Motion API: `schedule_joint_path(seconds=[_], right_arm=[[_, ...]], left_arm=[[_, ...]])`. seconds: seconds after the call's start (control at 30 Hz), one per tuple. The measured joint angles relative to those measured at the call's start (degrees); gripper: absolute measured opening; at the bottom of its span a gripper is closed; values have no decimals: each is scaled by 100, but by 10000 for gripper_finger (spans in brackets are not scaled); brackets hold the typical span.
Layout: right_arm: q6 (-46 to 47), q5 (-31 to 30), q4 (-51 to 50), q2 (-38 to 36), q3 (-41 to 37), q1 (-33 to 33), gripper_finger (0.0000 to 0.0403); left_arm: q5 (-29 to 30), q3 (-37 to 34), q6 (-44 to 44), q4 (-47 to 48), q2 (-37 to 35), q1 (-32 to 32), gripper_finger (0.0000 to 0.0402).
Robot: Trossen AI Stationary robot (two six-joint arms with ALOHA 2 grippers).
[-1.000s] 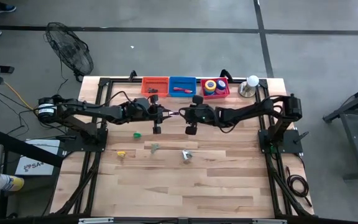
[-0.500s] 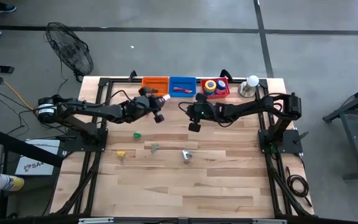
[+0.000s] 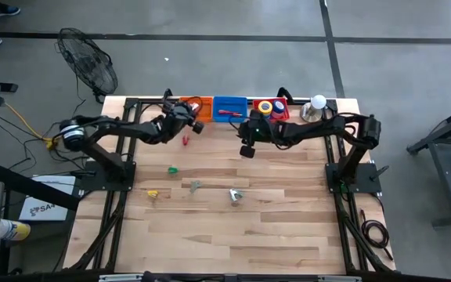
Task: Pick and place Stapler, Stapler remover, tape
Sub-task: Put the pink staple remover into the orange bin, then put the green staple remover into the orange bin
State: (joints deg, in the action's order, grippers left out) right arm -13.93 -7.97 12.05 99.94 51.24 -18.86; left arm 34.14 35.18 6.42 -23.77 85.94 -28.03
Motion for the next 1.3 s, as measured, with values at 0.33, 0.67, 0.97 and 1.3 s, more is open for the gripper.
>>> schedule_joint_path(seconds=[0.33, 0.67, 0.97, 1.3], right_arm=[[45, 133, -127, -4, 0, -31, 115], [207, 136, -242, -7, -2, -26, 115], [339, 135, -236, -7, -2, -24, 115], [409, 142, -239, -7, -2, -24, 115]], left_arm=[[-7, 4, 892, -891, 638, -577, 90], [-132, 4, 1300, -706, 698, -846, 102], [-255, 2, 1144, -695, 698, -833, 136], [-371, 2, 1006, -791, 667, -833, 245]])
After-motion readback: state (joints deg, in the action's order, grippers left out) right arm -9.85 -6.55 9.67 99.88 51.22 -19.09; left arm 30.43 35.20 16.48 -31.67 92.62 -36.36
